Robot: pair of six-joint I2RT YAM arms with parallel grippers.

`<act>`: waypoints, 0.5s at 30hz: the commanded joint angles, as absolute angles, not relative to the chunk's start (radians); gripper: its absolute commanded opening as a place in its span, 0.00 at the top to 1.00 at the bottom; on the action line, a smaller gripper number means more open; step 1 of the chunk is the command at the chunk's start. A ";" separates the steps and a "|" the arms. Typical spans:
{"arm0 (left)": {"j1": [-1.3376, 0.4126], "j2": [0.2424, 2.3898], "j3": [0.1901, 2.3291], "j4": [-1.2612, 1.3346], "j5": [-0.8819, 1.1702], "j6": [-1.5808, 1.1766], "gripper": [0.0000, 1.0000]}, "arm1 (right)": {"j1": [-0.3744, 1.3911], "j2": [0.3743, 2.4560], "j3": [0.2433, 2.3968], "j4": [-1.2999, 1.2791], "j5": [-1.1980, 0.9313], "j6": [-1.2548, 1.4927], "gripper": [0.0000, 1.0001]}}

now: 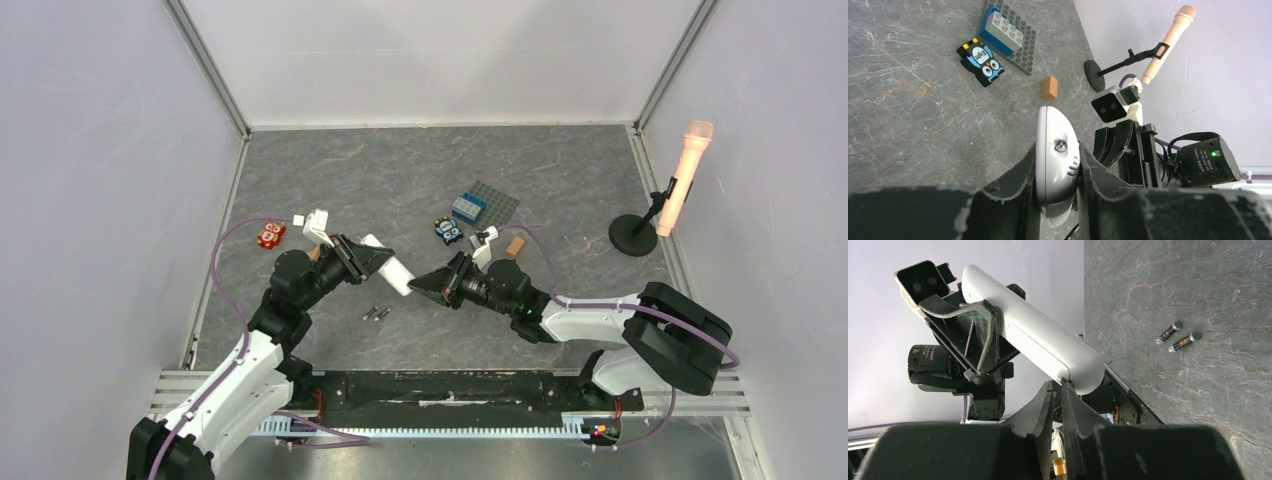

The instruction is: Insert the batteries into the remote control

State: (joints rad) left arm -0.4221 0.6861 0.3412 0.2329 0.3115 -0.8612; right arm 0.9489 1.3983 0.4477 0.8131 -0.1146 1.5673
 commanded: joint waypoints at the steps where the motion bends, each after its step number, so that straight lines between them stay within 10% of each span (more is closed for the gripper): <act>1: -0.442 0.694 0.378 0.189 0.326 -0.829 0.98 | 0.950 1.393 0.482 0.959 -0.088 1.573 0.87; 15: -0.442 0.699 0.394 0.111 0.253 -0.779 0.98 | 0.932 1.385 0.456 0.910 -0.079 1.585 0.85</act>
